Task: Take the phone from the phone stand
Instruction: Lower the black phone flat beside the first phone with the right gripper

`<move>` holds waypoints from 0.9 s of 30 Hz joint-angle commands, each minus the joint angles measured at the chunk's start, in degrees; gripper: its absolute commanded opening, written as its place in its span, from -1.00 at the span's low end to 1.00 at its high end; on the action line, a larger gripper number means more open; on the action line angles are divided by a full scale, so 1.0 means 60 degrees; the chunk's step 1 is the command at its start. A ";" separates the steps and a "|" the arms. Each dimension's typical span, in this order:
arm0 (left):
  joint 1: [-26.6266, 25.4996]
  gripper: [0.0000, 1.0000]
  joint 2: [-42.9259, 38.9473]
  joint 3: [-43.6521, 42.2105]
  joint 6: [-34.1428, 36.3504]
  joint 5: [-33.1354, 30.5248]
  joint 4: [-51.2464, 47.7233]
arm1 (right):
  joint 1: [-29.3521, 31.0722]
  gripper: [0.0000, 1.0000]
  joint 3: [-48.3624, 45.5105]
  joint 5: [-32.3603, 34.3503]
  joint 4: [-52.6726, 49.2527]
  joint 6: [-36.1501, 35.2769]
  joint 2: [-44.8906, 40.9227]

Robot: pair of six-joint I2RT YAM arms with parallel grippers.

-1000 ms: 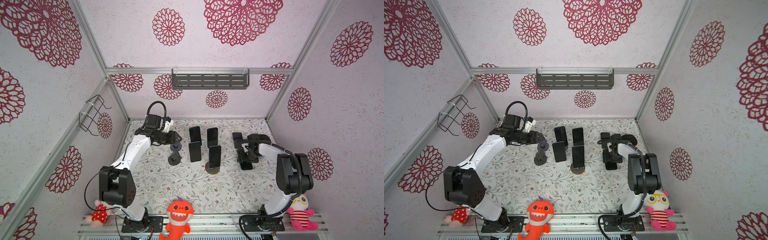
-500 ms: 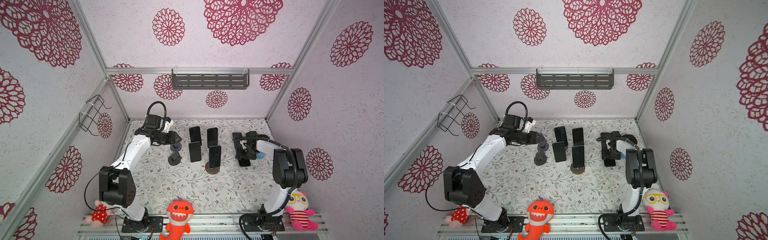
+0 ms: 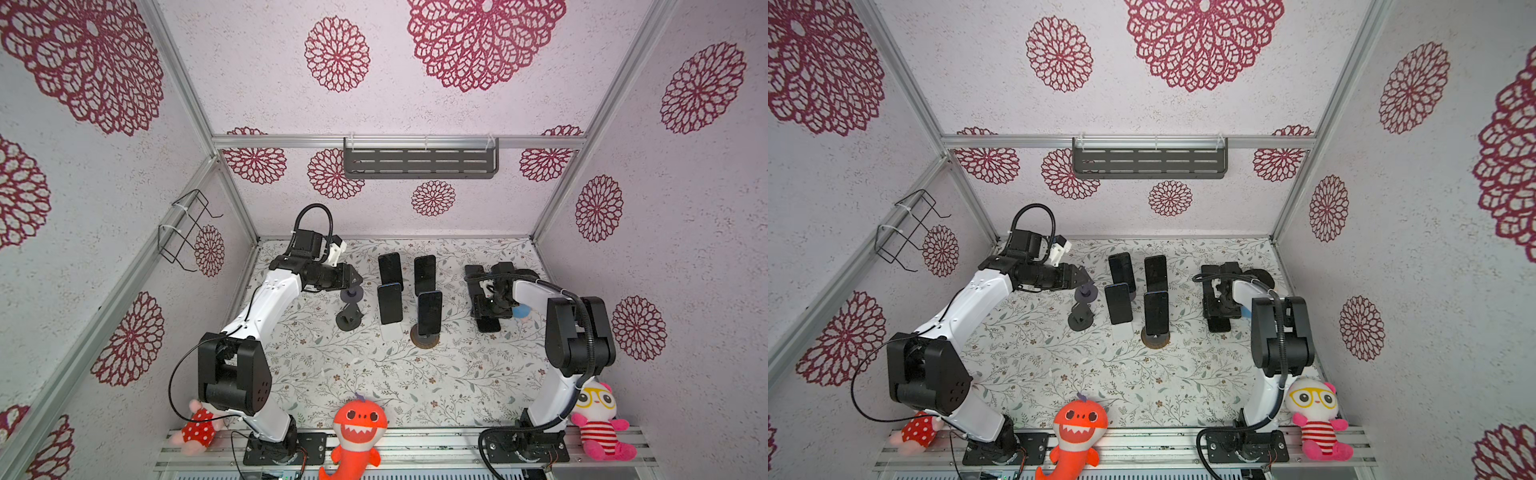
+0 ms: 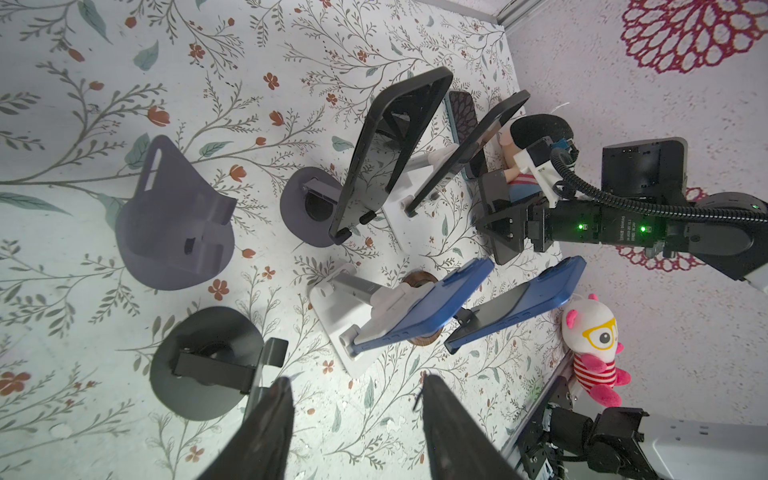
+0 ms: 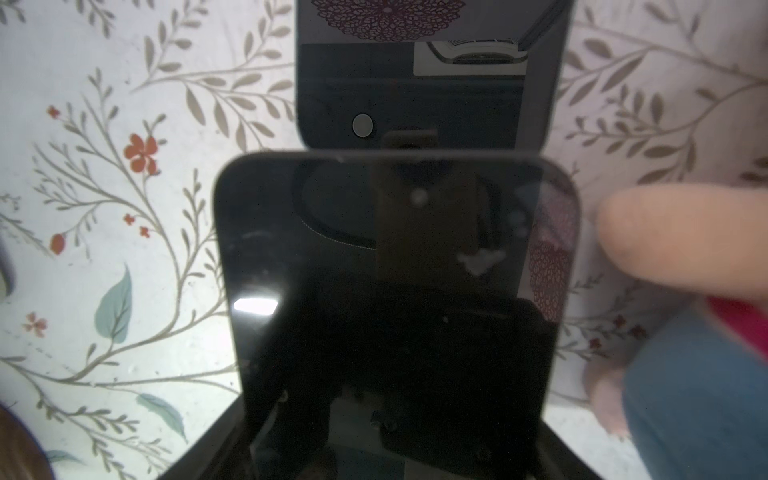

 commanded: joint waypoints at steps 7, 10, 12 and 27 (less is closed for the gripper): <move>-0.0022 0.08 0.0007 0.0241 0.0275 -0.0072 -0.0039 | -0.0050 0.07 -0.0169 -0.0220 0.0071 -0.0080 0.0235; -0.0015 0.08 0.0020 0.0249 0.0297 -0.0086 -0.0047 | -0.0046 0.14 -0.0184 -0.0198 0.0090 -0.0085 0.0235; -0.0015 0.08 0.0023 0.0245 0.0306 -0.0085 -0.0057 | -0.0057 0.16 -0.0198 -0.0172 0.0086 -0.0095 0.0244; 0.0002 0.07 0.0028 0.0293 0.0355 -0.0088 -0.0159 | -0.0050 0.33 -0.0268 -0.0058 0.0126 -0.0115 0.0253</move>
